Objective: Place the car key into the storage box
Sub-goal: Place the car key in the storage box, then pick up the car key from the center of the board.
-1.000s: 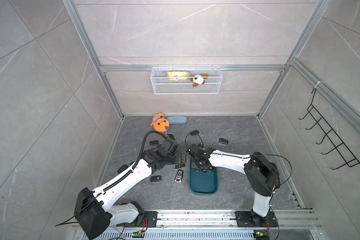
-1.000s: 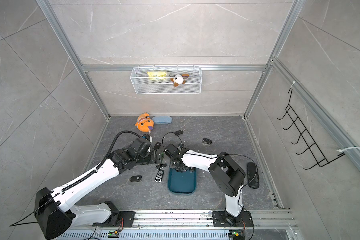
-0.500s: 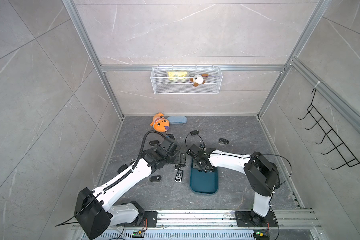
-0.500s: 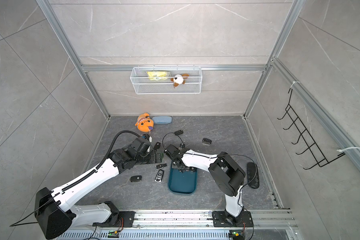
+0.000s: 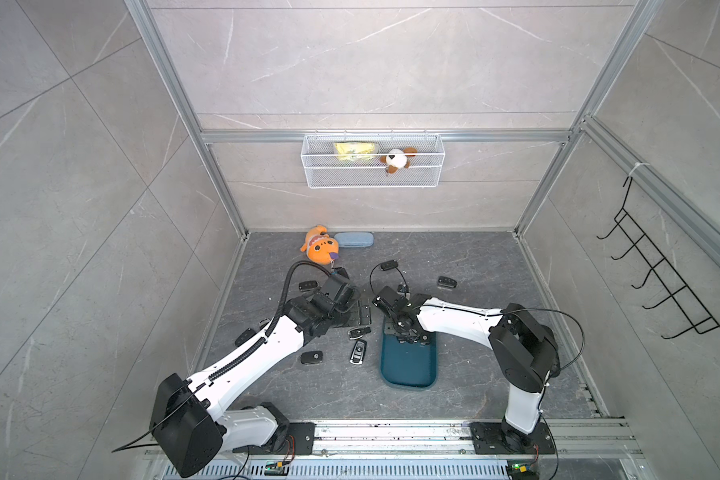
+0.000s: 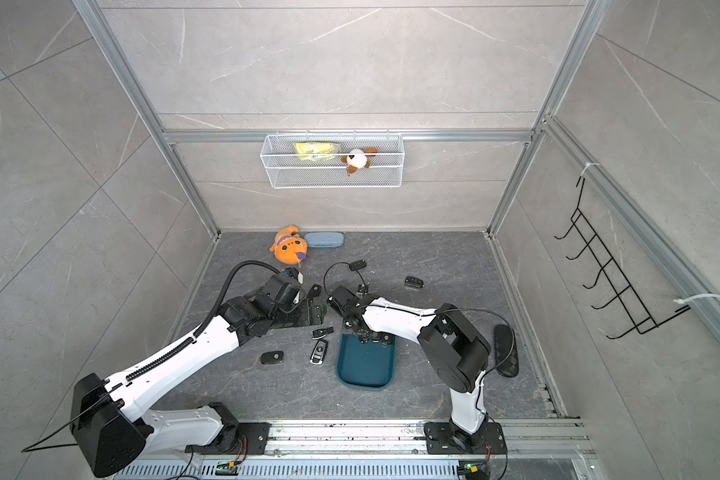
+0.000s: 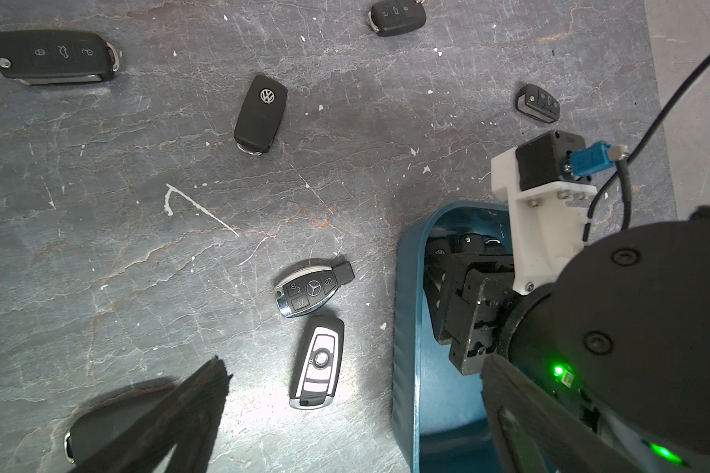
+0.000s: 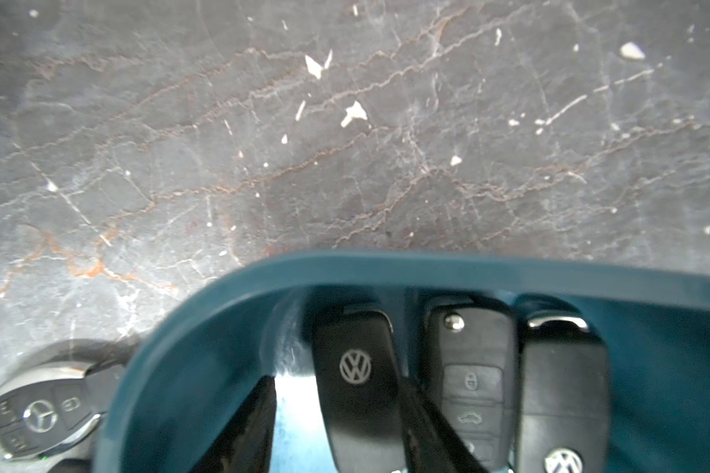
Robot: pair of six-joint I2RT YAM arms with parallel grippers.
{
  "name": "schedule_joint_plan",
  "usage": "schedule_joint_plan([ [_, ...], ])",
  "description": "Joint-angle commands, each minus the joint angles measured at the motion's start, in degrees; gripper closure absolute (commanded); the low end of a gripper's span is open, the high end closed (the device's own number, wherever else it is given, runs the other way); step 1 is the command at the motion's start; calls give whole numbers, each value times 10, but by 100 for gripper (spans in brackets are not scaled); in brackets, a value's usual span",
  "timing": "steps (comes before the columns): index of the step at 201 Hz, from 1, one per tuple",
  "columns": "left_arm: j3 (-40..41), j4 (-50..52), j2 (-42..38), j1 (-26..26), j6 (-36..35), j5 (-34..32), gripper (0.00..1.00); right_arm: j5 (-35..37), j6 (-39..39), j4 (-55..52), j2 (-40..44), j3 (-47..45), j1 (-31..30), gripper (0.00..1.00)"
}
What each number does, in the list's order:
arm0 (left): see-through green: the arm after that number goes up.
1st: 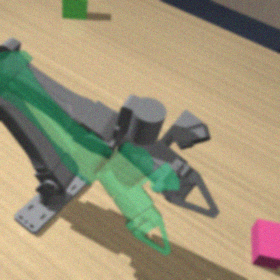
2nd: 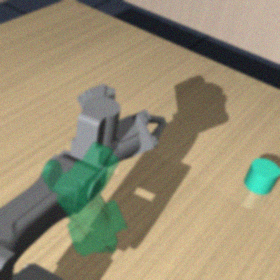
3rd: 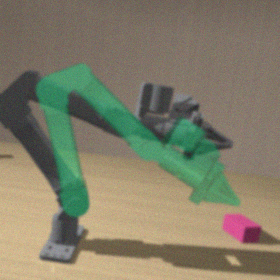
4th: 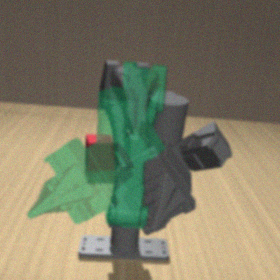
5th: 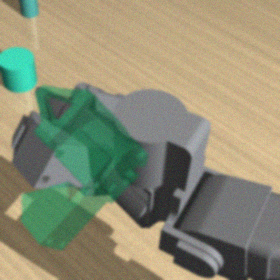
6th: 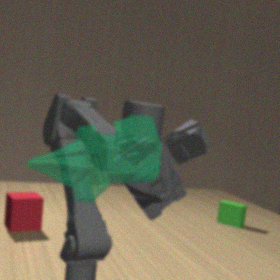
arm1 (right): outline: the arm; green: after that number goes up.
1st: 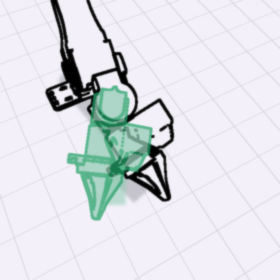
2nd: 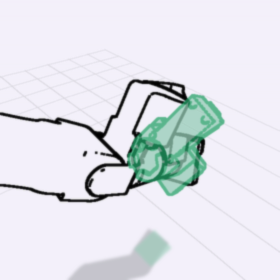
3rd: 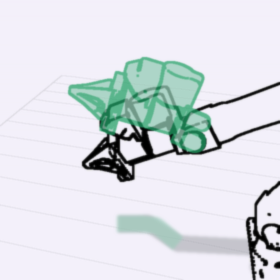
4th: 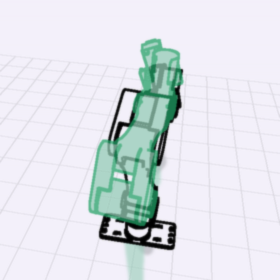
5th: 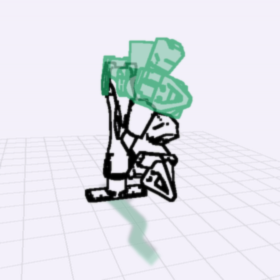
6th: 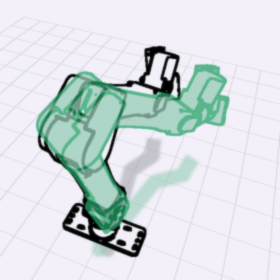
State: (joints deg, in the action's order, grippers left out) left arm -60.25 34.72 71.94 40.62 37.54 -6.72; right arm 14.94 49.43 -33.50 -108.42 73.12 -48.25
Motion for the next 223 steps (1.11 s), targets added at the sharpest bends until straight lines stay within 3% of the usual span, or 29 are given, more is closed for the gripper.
schedule_joint_plan([
  [1, -18, 0, 10, -9, -8, 9, 0, -10, -15, -18, 26, 15, 3, 44],
  [45, -34, 2, 26, -51, -18, 14, 0, -12, -39, -16, 85, 11, 4, 29],
  [65, -45, 1, 40, -84, -30, 28, 0, -11, -52, -12, 109, 11, 4, 16],
  [80, -55, 2, 54, -106, -40, 32, 0, -8, -57, -11, 125, 10, 7, 1],
  [115, -83, -4, 106, -149, -81, 48, 1, -21, -71, 8, 162, 3, 20, 1],
  [126, -95, -7, 130, -156, -96, 51, 7, -26, -76, 15, 174, 0, 23, 1],
  [153, -133, 0, 201, -159, -133, 32, 16, -35, -90, 26, 200, -8, 31, 1],
  [223, -266, 22, 391, -160, -181, 42, 27, -57, -115, 25, 250, -39, 68, 1],
])
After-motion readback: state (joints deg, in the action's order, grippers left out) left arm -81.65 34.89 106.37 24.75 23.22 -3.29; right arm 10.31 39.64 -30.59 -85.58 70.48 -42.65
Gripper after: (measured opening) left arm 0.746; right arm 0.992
